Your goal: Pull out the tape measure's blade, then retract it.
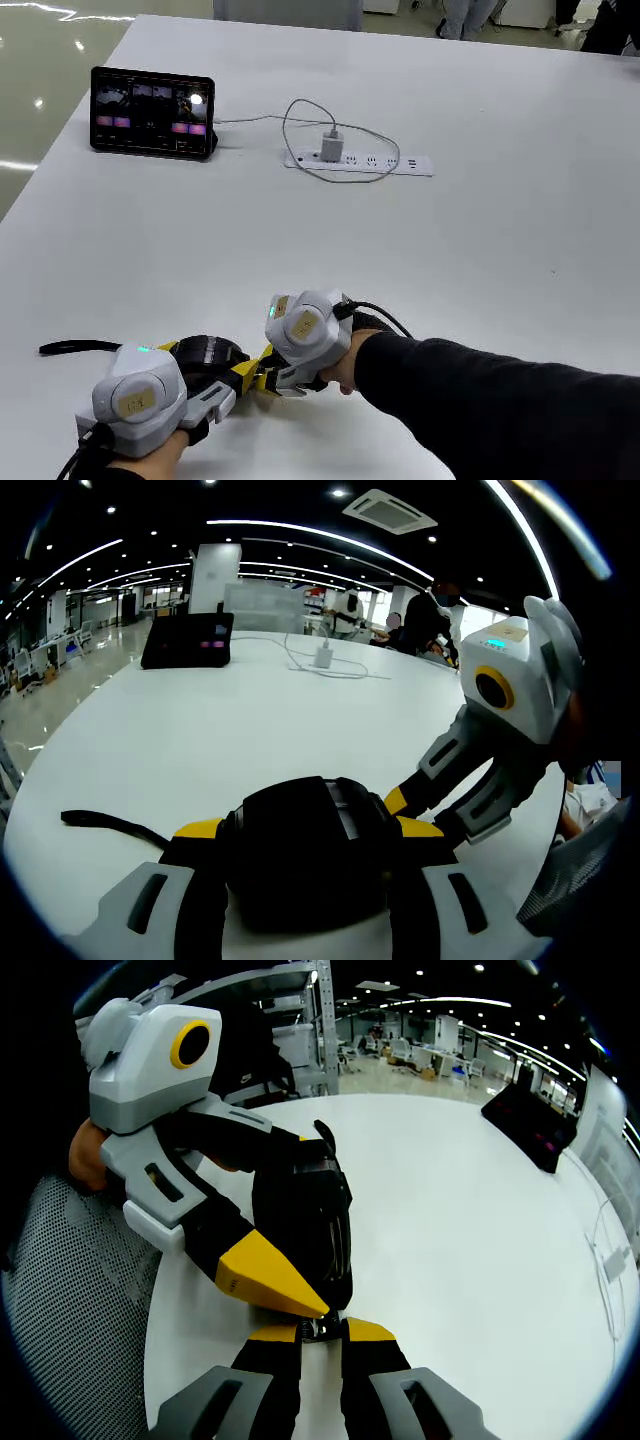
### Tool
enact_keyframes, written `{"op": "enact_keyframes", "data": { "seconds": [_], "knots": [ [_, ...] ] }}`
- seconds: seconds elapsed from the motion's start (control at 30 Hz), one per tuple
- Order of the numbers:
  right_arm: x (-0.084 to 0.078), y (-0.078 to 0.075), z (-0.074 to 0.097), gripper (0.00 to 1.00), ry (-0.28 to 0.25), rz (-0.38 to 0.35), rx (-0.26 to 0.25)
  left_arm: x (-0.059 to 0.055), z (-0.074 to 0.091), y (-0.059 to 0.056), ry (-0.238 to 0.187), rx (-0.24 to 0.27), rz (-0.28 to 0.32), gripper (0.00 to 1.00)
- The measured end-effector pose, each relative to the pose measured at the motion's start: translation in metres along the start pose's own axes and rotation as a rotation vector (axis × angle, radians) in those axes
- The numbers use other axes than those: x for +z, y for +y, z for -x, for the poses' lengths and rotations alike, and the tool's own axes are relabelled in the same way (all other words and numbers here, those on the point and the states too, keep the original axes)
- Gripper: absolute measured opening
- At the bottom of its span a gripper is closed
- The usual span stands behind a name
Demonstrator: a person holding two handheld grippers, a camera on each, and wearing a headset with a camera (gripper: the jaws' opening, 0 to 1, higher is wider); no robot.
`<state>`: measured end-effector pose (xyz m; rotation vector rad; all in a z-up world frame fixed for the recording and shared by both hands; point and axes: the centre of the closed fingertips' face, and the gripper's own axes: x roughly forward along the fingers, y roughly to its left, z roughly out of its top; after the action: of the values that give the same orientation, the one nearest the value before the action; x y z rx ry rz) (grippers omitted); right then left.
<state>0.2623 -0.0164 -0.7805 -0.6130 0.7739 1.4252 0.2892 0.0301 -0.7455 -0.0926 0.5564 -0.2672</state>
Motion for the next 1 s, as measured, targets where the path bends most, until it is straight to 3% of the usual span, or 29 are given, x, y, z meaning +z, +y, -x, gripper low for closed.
{"op": "enact_keyframes", "data": {
  "seconds": [1.0],
  "knots": [
    [0.002,0.0011,-0.0007,0.12,-0.011,0.002,-0.01,0.0005,0.001,-0.0013,-0.006,0.001,-0.006,0.62]
  ]
}}
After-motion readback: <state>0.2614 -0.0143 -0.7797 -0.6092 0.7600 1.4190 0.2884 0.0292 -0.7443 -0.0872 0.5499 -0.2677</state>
